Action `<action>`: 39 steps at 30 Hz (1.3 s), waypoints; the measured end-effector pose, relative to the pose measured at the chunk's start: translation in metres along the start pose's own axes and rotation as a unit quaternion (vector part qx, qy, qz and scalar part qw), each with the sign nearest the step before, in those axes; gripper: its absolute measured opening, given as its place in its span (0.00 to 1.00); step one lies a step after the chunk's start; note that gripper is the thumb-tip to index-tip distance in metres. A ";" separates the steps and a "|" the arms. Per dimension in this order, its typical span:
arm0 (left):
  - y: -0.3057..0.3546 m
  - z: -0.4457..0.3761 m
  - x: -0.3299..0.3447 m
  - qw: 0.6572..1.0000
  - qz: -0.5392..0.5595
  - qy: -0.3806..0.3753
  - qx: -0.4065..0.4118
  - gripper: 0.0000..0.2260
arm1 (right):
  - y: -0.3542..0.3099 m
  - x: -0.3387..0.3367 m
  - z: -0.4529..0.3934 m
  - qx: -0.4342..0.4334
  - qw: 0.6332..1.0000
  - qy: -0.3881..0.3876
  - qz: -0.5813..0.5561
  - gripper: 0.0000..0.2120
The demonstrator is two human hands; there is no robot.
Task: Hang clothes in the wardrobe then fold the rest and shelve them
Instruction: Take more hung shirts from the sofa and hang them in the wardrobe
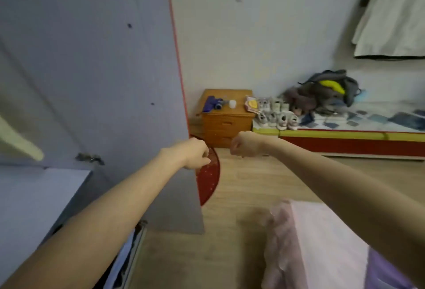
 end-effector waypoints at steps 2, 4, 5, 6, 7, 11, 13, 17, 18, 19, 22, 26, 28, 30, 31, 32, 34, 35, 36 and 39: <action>0.043 -0.037 -0.017 0.998 -0.025 0.005 0.049 0.13 | 0.052 -0.018 0.006 0.043 0.999 0.020 0.000 0.13; 0.077 -0.079 -0.032 0.995 -0.052 0.001 0.087 0.14 | 0.100 -0.035 0.008 0.077 0.997 0.025 0.002 0.14; 0.091 -0.103 -0.038 0.993 -0.059 -0.006 0.101 0.14 | 0.124 -0.043 0.007 0.096 0.995 0.023 0.012 0.15; 0.107 -0.134 -0.048 0.991 -0.067 -0.005 0.114 0.14 | 0.152 -0.056 0.005 0.117 0.993 0.021 0.016 0.15; 0.113 -0.154 -0.054 0.990 -0.074 -0.002 0.119 0.13 | 0.171 -0.062 0.001 0.130 0.991 0.016 0.021 0.16; 0.139 -0.251 -0.088 0.987 -0.088 0.009 0.130 0.13 | 0.252 -0.106 -0.013 0.172 0.985 0.026 0.011 0.15; 0.149 -0.296 -0.105 0.985 -0.096 -0.016 0.144 0.14 | 0.289 -0.130 -0.026 0.200 0.979 0.040 -0.008 0.14; 0.156 -0.379 -0.128 0.971 -0.138 -0.082 0.177 0.17 | 0.347 -0.166 -0.062 0.237 0.969 0.060 -0.032 0.14; 0.157 -0.406 -0.134 0.968 -0.142 -0.082 0.188 0.17 | 0.364 -0.175 -0.075 0.245 0.966 0.069 -0.041 0.14; 0.156 -0.424 -0.137 0.967 -0.146 -0.077 0.193 0.16 | 0.375 -0.178 -0.083 0.256 0.963 0.071 -0.049 0.14; 0.164 -0.505 -0.148 0.952 -0.179 -0.091 0.230 0.15 | 0.424 -0.190 -0.114 0.303 0.947 0.071 -0.082 0.14; 0.181 -0.600 -0.179 0.928 -0.214 -0.071 0.298 0.13 | 0.476 -0.222 -0.132 0.361 0.914 0.124 -0.138 0.14; 0.195 -0.638 -0.201 0.911 -0.243 -0.070 0.326 0.13 | 0.498 -0.241 -0.136 0.395 0.893 0.140 -0.163 0.15; 0.221 -0.679 -0.228 0.893 -0.264 -0.054 0.361 0.13 | 0.532 -0.260 -0.137 0.430 0.871 0.159 -0.174 0.16; 0.231 -0.690 -0.238 0.887 -0.267 -0.048 0.373 0.13 | 0.542 -0.266 -0.136 0.442 0.864 0.168 -0.174 0.16; 0.248 -0.709 -0.248 0.882 -0.265 -0.044 0.388 0.13 | 0.558 -0.273 -0.133 0.457 0.853 0.176 -0.180 0.16; 0.288 -0.744 -0.264 0.863 -0.274 -0.036 0.424 0.13 | 0.594 -0.283 -0.125 0.489 0.833 0.182 -0.185 0.16; 0.307 -0.756 -0.268 0.850 -0.285 -0.036 0.442 0.13 | 0.609 -0.285 -0.120 0.499 0.825 0.184 -0.191 0.16; 0.324 -0.767 -0.271 0.840 -0.295 -0.037 0.454 0.13 | 0.625 -0.284 -0.116 0.508 0.818 0.184 -0.199 0.16; 0.394 -0.801 -0.282 0.812 -0.323 -0.039 0.484 0.14 | 0.683 -0.284 -0.099 0.531 0.797 0.176 -0.229 0.17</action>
Point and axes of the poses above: each hand's wrist, its own z-axis away from the middle knuckle, its own x-axis out of the palm, y = z × x, the point moved 3 cm from there along -z, towards the middle knuckle, and after that the axes turned 12 degrees about -z, right-handed, at the moved point
